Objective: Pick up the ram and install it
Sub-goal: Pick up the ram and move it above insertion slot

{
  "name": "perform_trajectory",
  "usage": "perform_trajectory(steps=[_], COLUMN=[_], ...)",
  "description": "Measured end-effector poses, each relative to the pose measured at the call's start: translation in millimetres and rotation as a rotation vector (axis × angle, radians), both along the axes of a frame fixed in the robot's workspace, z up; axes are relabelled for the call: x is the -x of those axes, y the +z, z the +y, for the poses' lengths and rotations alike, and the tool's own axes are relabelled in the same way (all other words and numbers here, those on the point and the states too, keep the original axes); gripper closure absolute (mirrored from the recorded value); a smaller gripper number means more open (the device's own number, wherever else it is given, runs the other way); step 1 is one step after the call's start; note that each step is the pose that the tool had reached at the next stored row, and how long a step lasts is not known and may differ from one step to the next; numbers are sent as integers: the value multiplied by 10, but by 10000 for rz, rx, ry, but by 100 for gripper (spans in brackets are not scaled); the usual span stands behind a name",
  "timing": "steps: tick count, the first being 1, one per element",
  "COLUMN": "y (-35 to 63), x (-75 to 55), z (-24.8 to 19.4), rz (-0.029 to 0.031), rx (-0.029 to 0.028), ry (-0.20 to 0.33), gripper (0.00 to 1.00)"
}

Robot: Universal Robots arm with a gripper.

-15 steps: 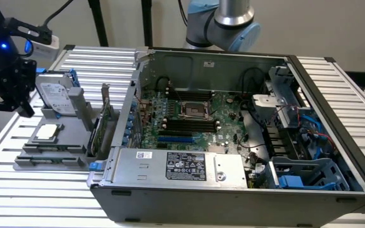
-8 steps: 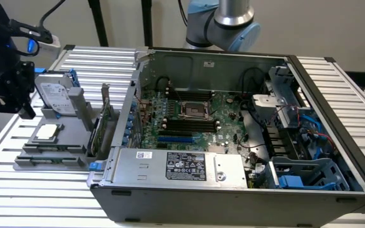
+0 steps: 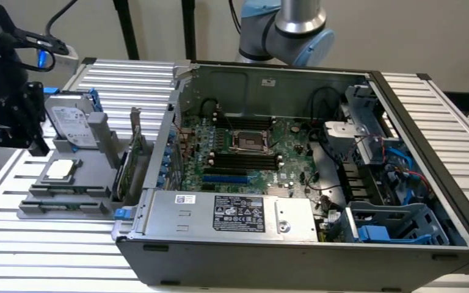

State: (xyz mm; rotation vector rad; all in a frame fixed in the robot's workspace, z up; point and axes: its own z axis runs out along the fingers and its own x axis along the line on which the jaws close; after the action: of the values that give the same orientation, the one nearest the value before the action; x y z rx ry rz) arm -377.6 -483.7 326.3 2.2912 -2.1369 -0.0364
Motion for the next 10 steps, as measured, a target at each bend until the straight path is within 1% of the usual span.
perform_trajectory(steps=[2,4,8,10], y=[-32,-63,-96,-104], x=[0,0,0,0], z=[-8,-9,-9,-10], rz=[-32,-39,-39,-38], rx=[-1,-1,1,2], ry=[2,-58,-647,-844], gripper=[89,89,89,89])
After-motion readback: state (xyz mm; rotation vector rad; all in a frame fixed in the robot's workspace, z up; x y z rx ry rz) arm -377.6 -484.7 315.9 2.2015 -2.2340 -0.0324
